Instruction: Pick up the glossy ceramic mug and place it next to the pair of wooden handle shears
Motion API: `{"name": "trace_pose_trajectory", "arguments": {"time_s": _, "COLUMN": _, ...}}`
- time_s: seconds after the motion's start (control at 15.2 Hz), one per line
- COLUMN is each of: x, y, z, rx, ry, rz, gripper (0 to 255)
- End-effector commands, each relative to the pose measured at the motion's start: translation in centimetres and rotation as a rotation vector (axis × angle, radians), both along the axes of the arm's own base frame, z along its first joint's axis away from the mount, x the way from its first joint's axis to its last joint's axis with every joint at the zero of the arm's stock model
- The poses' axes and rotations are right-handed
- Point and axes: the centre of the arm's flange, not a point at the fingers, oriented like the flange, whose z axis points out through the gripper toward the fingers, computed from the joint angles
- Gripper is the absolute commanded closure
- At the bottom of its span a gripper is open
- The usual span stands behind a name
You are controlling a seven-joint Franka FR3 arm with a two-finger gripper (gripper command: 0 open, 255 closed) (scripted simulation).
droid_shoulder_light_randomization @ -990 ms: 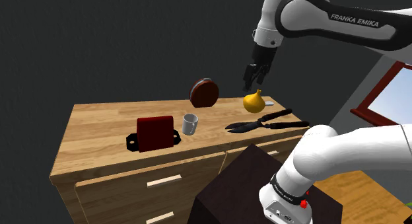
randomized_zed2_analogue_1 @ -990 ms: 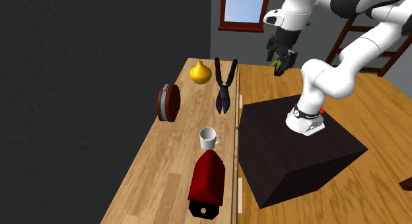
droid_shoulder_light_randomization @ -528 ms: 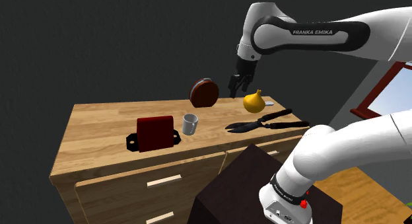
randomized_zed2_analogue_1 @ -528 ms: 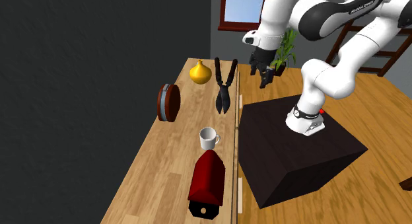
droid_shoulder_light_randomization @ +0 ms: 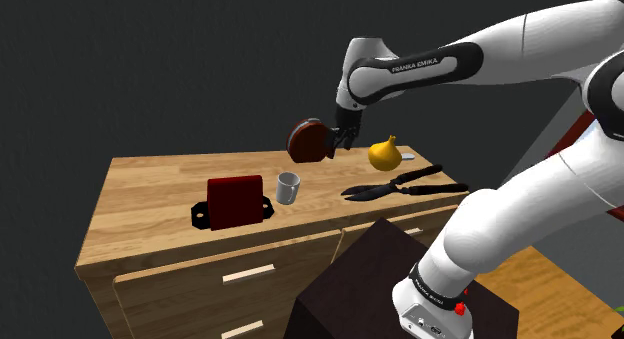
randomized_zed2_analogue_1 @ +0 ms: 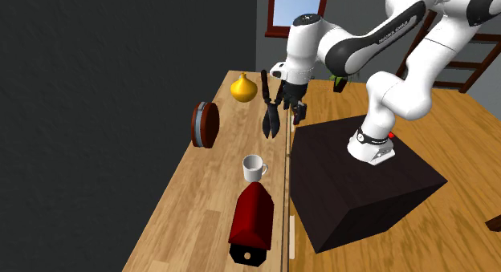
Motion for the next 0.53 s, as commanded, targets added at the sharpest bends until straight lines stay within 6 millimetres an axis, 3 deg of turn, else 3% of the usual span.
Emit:
{"name": "trace_pose_trajectory", "arguments": {"time_s": 0.0, "x": 1.8, "y": -0.3, "z": -1.9, "rx": 0.010, "ry": -0.002, "rz": 0.005, "gripper": 0}}
{"name": "trace_pose_trajectory", "arguments": {"time_s": 0.46, "x": 7.8, "y": -1.4, "z": -9.0, "rx": 0.045, "ry": -0.001, "rz": 0.023, "gripper": 0}}
